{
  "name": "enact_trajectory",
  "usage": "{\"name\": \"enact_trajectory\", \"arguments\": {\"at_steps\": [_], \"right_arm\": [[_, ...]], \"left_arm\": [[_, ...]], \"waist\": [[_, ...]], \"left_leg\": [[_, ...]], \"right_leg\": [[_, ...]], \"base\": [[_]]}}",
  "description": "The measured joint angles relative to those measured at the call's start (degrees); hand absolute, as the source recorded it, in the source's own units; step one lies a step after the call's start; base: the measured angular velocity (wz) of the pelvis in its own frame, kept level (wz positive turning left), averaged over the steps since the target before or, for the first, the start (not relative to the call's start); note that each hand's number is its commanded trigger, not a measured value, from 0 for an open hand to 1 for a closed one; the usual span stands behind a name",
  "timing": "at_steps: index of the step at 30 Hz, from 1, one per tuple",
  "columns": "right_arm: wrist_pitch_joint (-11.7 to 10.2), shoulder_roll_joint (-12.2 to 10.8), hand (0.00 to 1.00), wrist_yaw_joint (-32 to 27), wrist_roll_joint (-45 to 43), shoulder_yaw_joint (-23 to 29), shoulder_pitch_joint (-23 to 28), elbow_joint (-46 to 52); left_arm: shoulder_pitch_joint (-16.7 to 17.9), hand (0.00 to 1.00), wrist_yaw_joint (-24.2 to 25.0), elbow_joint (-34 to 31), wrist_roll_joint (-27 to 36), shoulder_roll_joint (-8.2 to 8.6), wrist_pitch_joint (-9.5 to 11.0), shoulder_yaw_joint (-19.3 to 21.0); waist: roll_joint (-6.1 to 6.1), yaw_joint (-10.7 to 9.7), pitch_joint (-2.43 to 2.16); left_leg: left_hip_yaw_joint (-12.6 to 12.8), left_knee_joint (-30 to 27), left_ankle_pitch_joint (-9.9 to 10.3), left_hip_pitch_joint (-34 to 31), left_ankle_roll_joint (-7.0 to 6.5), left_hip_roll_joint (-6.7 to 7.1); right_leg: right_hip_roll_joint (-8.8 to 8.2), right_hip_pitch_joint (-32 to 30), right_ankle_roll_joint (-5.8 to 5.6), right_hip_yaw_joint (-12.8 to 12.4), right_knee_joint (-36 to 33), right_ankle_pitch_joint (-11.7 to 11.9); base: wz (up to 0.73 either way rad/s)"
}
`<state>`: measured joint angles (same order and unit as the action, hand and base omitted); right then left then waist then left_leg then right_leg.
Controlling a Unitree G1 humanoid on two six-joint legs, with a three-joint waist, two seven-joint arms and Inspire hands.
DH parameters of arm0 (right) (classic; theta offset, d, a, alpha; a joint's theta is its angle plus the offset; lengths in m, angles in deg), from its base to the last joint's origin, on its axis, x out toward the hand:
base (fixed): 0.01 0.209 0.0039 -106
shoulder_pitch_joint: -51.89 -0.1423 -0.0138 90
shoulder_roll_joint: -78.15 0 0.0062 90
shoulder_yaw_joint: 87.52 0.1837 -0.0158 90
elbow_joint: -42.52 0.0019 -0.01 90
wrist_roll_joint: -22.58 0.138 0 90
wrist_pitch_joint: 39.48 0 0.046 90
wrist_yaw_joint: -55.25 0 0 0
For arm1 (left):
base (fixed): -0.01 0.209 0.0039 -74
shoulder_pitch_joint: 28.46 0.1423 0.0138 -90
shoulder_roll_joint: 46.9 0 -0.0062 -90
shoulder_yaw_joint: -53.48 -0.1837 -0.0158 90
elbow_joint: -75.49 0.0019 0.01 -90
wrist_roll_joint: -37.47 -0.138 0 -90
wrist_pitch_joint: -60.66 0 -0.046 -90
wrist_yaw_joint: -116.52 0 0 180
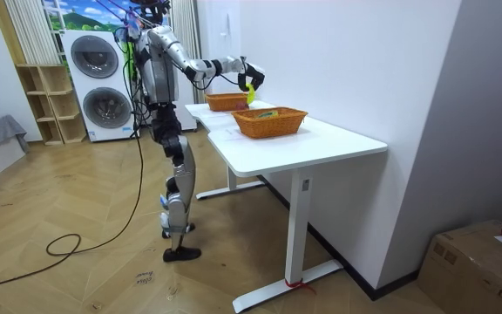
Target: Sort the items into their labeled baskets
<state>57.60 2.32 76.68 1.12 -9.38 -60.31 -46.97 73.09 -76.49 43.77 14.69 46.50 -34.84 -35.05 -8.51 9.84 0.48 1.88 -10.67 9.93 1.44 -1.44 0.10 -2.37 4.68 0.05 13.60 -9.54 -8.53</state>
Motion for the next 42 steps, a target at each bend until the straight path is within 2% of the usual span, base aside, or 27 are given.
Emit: {"name": "enact_trajectory", "arguments": {"at_steps": [4, 5, 9, 13, 18, 21, 26, 30, 34, 37, 42], "right_arm": [[0.34, -1.75, 1.0, 0.02, 2.79, 0.23, 0.0, 0.93], [0.6, -2.02, 1.0, 0.04, 2.9, 0.22, -0.05, 0.92], [1.26, -2.05, 1.0, 0.03, 3.2, 0.22, -0.39, 0.59], [1.44, -3.55, 1.0, -0.14, 4.3, 0.14, -0.4, 0.16], [1.45, -4.19, 1.0, -0.74, 6.98, 0.12, -0.4, 0.19], [1.45, -5.38, 1.0, -1.63, 7.69, 0.11, -0.43, 0.23], [1.73, -8.99, 1.0, -3.42, 7.16, 0.09, -0.43, 0.28], [1.73, -9.68, 1.0, -4.42, 7.49, 0.07, -0.43, 0.28], [1.71, -10.33, 1.0, -6.03, 8.01, -0.13, -0.43, 0.26], [1.7, -10.58, 1.0, -6.44, 8.06, -0.57, -0.43, 0.22], [1.68, -11.02, 1.0, -7.67, 9.1, -0.58, -0.43, 0.21]], "left_arm": [[1.52, 0.0, -0.01, -1.83, -0.43, 0.37, -0.6, 0.58], [1.81, 0.0, -0.02, -2.4, -0.4, 0.42, -0.73, 0.58], [2.78, 0.0, -0.01, -3.07, -0.37, 0.86, -1.81, 0.57], [3.03, 0.0, 0.04, -3.05, -0.37, 1.06, -2.64, 0.57], [3.12, 0.0, 0.16, -3.09, -0.37, 1.29, -2.84, 0.59], [3.23, 0.0, 0.15, -3.11, -0.41, 1.61, -2.89, 0.59], [3.41, 0.0, 0.14, -3.28, -0.65, 1.7, -3.51, 0.67], [3.53, 0.0, 0.14, -3.6, -1.59, 1.84, -3.83, 0.67], [3.57, 0.0, 0.11, -4.34, -1.66, 2.06, -3.95, 0.67], [3.64, 0.0, 0.03, -4.41, -1.69, 2.23, -3.94, 0.66], [3.8, 0.0, 0.0, -4.4, -1.69, 2.54, -3.94, 0.67]], "waist": [[0.27, 0.2, 0.12], [0.14, 0.67, 0.02], [-0.05, 1.8, -0.09], [-0.09, 3.44, 0.08], [-0.08, 4.99, 0.38], [-0.08, 5.48, 0.38], [0.33, 6.18, 0.6], [0.82, 6.52, 0.42], [1.36, 7.8, 0.39], [1.67, 7.88, 0.47], [1.71, 7.92, 0.48]], "left_leg": [[-0.5, 0.34, 0.01, 1.15, 0.01, 0.37], [-0.47, 0.38, 0.01, 1.25, 0.01, 0.38], [-0.44, 0.32, -0.02, 1.34, -0.03, 0.55], [-0.53, 0.32, -0.04, 1.27, -0.07, 0.51], [-0.63, 0.38, -0.03, 0.96, -0.07, 0.57], [-0.91, 0.31, -0.03, 0.3, -0.08, 0.59], [-1.45, 0.27, -0.03, -0.23, -0.09, 0.66], [-2.44, 0.15, -0.04, -0.5, -0.1, 0.75], [-2.59, 0.1, -0.05, -0.24, -0.1, 0.72], [-3.14, 0.12, -0.05, -0.18, -0.1, 0.72], [-3.72, 0.15, -0.05, -0.01, -0.1, 0.77]], "right_leg": [[-0.03, 1.3, -0.03, 0.59, 0.04, -0.02], [-0.07, 1.36, -0.1, 0.55, -0.03, -0.06], [-0.16, 1.49, -0.1, 0.61, -0.03, -0.06], [-0.19, 1.46, -0.13, 0.5, -0.02, -0.08], [-0.26, 1.17, -0.17, 0.72, -0.01, -0.11], [-0.35, 0.7, -0.22, 0.91, 0.05, -0.14], [-0.26, 0.35, -0.25, 1.1, 0.04, -0.16], [-0.3, 0.43, -0.31, 2.0, 0.02, -0.19], [-0.34, 0.47, -0.43, 2.55, 0.04, -0.27], [-0.52, 0.85, -0.6, 3.7, 0.03, -0.38], [-0.54, 1.39, -0.76, 3.78, 0.01, -0.49]], "base": [[0.06], [0.0], [-0.01], [0.0], [0.01], [0.02], [0.05], [0.14], [0.02], [0.1], [0.06]]}}
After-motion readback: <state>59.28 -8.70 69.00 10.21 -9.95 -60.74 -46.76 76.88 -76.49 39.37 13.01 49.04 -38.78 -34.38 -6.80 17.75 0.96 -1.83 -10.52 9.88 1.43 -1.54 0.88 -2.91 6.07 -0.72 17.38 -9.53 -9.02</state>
